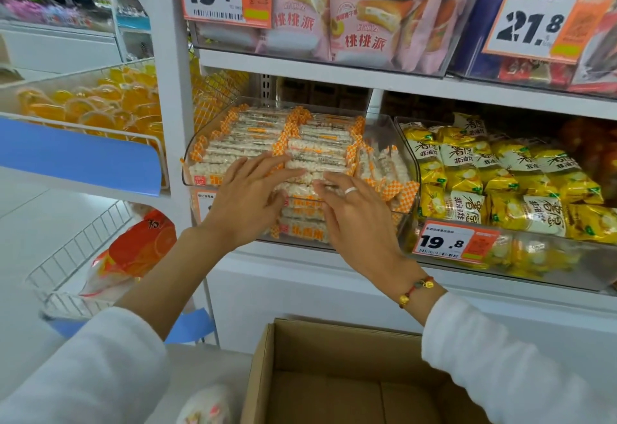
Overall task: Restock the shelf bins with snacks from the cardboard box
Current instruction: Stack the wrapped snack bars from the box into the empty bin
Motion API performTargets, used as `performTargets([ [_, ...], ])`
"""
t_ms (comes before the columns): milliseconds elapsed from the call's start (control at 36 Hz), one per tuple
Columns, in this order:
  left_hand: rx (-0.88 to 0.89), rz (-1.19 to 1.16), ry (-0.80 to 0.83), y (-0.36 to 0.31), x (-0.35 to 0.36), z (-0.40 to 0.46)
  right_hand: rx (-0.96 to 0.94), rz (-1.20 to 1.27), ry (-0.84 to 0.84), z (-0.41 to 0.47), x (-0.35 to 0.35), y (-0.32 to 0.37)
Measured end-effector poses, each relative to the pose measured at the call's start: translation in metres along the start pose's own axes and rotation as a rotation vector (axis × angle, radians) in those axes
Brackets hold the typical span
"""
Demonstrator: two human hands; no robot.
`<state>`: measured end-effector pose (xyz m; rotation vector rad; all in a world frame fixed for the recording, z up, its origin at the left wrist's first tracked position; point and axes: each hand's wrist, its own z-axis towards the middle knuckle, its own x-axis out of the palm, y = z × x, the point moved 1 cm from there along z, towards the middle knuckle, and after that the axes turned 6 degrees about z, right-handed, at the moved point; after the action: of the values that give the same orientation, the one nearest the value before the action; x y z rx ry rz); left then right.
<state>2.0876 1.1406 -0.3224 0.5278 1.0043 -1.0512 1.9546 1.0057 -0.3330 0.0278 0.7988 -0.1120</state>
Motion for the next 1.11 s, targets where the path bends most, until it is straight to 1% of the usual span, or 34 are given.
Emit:
performTargets([
  [56,-0.002,0.007,0.016,-0.002,-0.003,0.0,-0.004,0.013,0.041,0.0,-0.002,-0.001],
  [83,-0.002,0.029,-0.002,-0.004,-0.004,-0.001,-0.004,0.029,0.047,0.0,-0.004,-0.001],
  [139,-0.012,0.086,-0.09,-0.01,-0.006,0.0,0.008,0.037,0.025,0.004,-0.007,0.0],
  [194,-0.078,0.119,-0.167,-0.017,-0.008,0.006,0.043,0.005,0.008,0.012,-0.008,0.003],
  [250,-0.19,0.126,-0.181,-0.02,-0.007,0.016,0.101,-0.004,0.054,0.025,-0.009,0.007],
  [278,-0.249,0.127,-0.155,-0.019,-0.005,0.02,0.132,0.0,0.115,0.032,-0.008,0.009],
  [333,-0.33,0.148,-0.066,-0.013,0.0,0.026,0.189,0.022,0.289,0.047,-0.003,0.006],
  [417,-0.355,0.13,0.045,-0.002,0.004,0.028,0.234,0.035,0.45,0.066,0.008,0.002],
  [472,-0.346,0.123,0.045,0.0,0.003,0.028,0.261,0.072,0.54,0.071,0.013,0.002],
  [611,-0.325,0.145,0.043,0.0,-0.001,0.026,0.254,0.052,0.61,0.069,0.017,-0.002],
  [806,-0.301,0.14,0.231,0.005,-0.005,0.036,0.283,0.071,0.74,0.081,0.016,-0.003],
  [917,-0.28,0.156,0.259,0.005,-0.006,0.031,0.277,0.086,0.748,0.075,0.01,0.0],
  [1000,-0.304,0.066,0.301,0.006,-0.009,0.035,0.301,0.1,0.791,0.079,0.006,0.001],
  [1028,-0.318,0.015,0.283,0.006,-0.012,0.037,0.301,0.092,0.782,0.081,0.005,0.001],
  [1056,-0.339,-0.02,0.231,0.006,-0.014,0.037,0.296,0.072,0.738,0.081,0.005,0.002],
  [1111,-0.376,0.005,0.059,0.011,-0.018,0.037,0.275,0.028,0.591,0.081,0.003,0.006],
])
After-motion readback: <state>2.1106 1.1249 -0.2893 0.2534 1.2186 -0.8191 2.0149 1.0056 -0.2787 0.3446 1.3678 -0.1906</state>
